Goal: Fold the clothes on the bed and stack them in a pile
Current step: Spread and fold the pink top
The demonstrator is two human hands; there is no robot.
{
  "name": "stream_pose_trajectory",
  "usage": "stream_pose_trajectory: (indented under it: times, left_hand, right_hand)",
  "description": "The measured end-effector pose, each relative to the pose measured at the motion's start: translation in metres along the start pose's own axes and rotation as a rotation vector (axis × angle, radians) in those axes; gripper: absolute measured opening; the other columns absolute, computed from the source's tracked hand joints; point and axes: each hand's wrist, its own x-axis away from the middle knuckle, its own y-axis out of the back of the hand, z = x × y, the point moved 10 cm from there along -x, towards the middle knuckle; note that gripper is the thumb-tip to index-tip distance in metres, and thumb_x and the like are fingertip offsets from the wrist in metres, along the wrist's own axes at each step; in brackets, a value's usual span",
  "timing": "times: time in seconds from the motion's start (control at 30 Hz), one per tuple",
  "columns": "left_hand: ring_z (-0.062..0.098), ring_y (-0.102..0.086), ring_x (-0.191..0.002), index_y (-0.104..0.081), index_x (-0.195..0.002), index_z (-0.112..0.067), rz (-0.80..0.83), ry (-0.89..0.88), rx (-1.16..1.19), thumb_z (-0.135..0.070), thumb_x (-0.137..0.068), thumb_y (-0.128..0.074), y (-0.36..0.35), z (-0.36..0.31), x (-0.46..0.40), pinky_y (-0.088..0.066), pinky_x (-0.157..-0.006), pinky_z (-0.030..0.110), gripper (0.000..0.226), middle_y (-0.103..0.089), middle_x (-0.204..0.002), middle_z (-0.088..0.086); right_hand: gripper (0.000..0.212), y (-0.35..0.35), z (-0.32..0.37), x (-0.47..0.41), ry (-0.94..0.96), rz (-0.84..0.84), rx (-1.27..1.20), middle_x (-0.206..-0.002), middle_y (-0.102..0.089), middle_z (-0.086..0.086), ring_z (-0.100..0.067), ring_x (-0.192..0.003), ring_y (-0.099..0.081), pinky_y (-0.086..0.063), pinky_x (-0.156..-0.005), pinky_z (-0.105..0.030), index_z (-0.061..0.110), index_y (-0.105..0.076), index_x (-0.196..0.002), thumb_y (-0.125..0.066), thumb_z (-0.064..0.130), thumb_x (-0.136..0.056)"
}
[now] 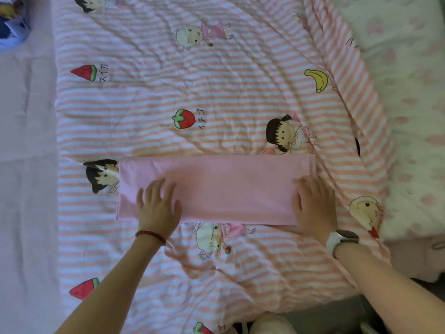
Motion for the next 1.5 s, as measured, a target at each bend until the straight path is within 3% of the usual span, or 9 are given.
stream_pose_trajectory:
  times: [0.1,0.23,0.4,0.53,0.67,1.0,1.13,1.23,1.5]
  left_hand:
    - [0.029,-0.018,-0.141,-0.033,-0.144,-0.025,0.167,-0.067,-0.035,-0.032,-0.090,-0.052,-0.041,-0.049,-0.014,-0.011,-0.109,0.058,0.057,-0.020,-0.154,0.010]
    - [0.026,0.013,-0.142,0.002,-0.145,-0.041,0.365,-0.040,-0.084,-0.055,-0.091,-0.029,-0.094,-0.073,-0.020,-0.005,-0.107,0.061,0.064,0.014,-0.156,-0.002]
    - [0.025,0.015,-0.142,-0.001,-0.145,-0.041,0.371,0.013,-0.092,-0.058,-0.090,-0.030,-0.101,-0.067,-0.022,-0.003,-0.107,0.062,0.065,0.012,-0.156,-0.002]
    - [0.032,0.000,-0.143,-0.017,-0.146,-0.036,0.269,0.011,-0.018,-0.055,-0.085,-0.027,-0.087,-0.091,-0.015,0.002,-0.105,0.067,0.065,-0.005,-0.157,0.006]
    - [0.043,-0.026,-0.136,-0.035,-0.142,-0.028,0.241,-0.146,-0.038,-0.051,-0.082,-0.030,-0.085,-0.136,-0.002,-0.012,-0.099,0.072,0.064,-0.029,-0.150,0.014]
    - [0.025,0.013,-0.143,0.000,-0.145,-0.041,0.326,-0.052,-0.094,-0.057,-0.089,-0.025,-0.112,-0.133,0.001,0.013,-0.107,0.057,0.063,0.008,-0.157,-0.002]
    - [0.024,0.015,-0.143,0.002,-0.146,-0.040,0.331,-0.048,-0.114,-0.055,-0.092,-0.029,-0.116,-0.132,0.001,0.013,-0.107,0.056,0.064,0.011,-0.156,-0.002]
    - [0.024,0.014,-0.143,0.002,-0.146,-0.040,0.332,-0.046,-0.130,-0.055,-0.092,-0.028,-0.116,-0.133,0.001,0.012,-0.107,0.056,0.064,0.011,-0.157,-0.002]
    - [0.024,0.016,-0.142,0.004,-0.146,-0.040,0.373,-0.053,-0.138,-0.057,-0.092,-0.026,-0.116,-0.133,0.000,0.007,-0.108,0.058,0.064,0.016,-0.156,-0.002]
  right_hand:
    - [0.045,-0.023,-0.009,-0.029,-0.053,0.131,0.036,-0.142,-0.041,-0.011,-0.029,-0.132,-0.036,-0.025,-0.109,-0.044,0.008,-0.044,-0.135,-0.031,0.020,-0.094]
    - [0.042,-0.037,-0.058,-0.052,-0.176,0.248,-0.007,-0.146,-0.037,-0.008,-0.026,-0.138,-0.027,-0.020,-0.114,-0.039,0.010,-0.039,-0.138,-0.030,0.017,-0.098]
    - [0.028,-0.018,-0.102,-0.066,-0.354,0.157,-0.335,-0.102,-0.063,-0.018,-0.034,-0.097,-0.054,-0.042,-0.084,-0.038,0.002,-0.065,-0.104,-0.041,0.014,-0.095]
    - [0.029,-0.044,-0.093,-0.069,-0.441,0.316,-0.548,-0.076,-0.053,-0.001,-0.020,-0.073,-0.049,-0.038,-0.063,-0.030,0.009,-0.058,-0.083,-0.050,0.035,-0.092]
    - [0.022,-0.050,-0.088,-0.071,-0.402,0.280,-0.642,-0.069,-0.050,0.000,-0.017,-0.063,-0.046,-0.035,-0.057,-0.027,0.010,-0.052,-0.075,-0.063,0.026,-0.085]
    - [0.018,-0.046,-0.100,-0.068,-0.484,0.114,-0.974,-0.090,-0.058,0.004,-0.014,-0.086,-0.056,-0.041,-0.069,-0.007,0.012,-0.053,-0.099,-0.063,0.022,-0.088]
    - [0.051,-0.051,-0.090,-0.064,-0.480,0.239,-1.109,-0.117,-0.060,-0.014,-0.025,-0.100,-0.061,-0.050,-0.092,-0.035,0.016,-0.043,-0.130,-0.065,0.013,-0.085]
    - [0.039,-0.057,-0.090,-0.059,-0.408,0.382,-0.860,-0.109,-0.060,-0.016,-0.027,-0.098,-0.059,-0.047,-0.089,-0.046,0.001,-0.052,-0.114,-0.068,0.017,-0.082]
    - [0.029,-0.038,-0.083,-0.030,-0.367,0.337,-0.826,-0.105,-0.057,-0.011,-0.029,-0.093,-0.057,-0.048,-0.079,-0.038,0.014,-0.049,-0.114,-0.060,0.024,-0.089]
